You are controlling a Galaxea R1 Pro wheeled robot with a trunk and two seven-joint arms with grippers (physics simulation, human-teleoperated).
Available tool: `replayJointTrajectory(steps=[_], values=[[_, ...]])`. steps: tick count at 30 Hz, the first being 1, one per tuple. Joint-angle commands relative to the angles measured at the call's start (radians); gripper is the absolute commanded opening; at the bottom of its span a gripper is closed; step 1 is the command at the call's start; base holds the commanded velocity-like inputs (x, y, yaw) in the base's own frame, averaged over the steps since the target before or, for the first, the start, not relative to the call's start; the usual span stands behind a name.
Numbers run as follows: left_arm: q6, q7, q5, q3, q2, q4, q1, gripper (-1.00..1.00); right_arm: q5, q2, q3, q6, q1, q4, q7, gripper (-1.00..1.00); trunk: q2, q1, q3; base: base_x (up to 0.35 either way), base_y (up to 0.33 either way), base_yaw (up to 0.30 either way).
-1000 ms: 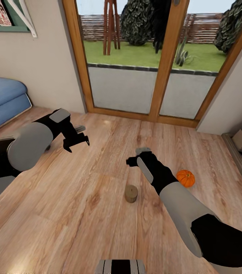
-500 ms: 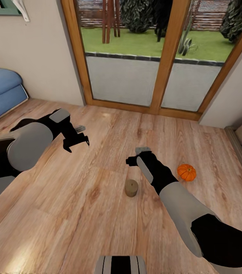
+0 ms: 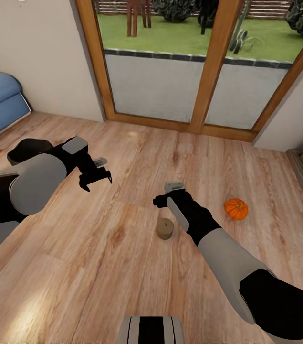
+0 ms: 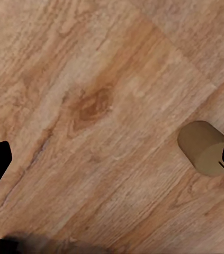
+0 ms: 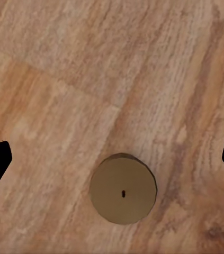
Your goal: Place each of the two pumpkins and all three candles from the living room inside a cabinet in the living room (use any cabinet), then make sure every cabinet is closed, and position the cauldron so it is next to a table in the living room.
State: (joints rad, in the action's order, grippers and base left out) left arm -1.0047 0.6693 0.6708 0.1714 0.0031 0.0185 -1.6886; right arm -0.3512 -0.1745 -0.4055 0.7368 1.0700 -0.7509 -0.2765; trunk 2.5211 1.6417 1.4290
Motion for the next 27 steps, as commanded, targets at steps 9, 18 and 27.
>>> replayJointTrajectory(steps=[9,18,27], values=[[-0.002,0.010,0.003,0.008,0.000,0.001,0.000,1.00,-0.011,0.000,-0.003,0.001,0.001,0.002,-0.001,1.00,0.002,0.004,0.037,0.000,0.000,0.016],[-0.001,0.010,0.003,0.008,-0.004,0.001,0.001,1.00,-0.010,0.000,-0.004,-0.017,-0.001,0.046,-0.003,1.00,0.005,0.008,0.072,0.000,0.000,0.000],[0.000,0.010,0.003,0.008,-0.004,0.001,0.001,1.00,-0.008,0.000,-0.004,-0.073,-0.001,0.082,-0.004,1.00,0.007,0.012,0.107,0.000,0.000,0.000]])
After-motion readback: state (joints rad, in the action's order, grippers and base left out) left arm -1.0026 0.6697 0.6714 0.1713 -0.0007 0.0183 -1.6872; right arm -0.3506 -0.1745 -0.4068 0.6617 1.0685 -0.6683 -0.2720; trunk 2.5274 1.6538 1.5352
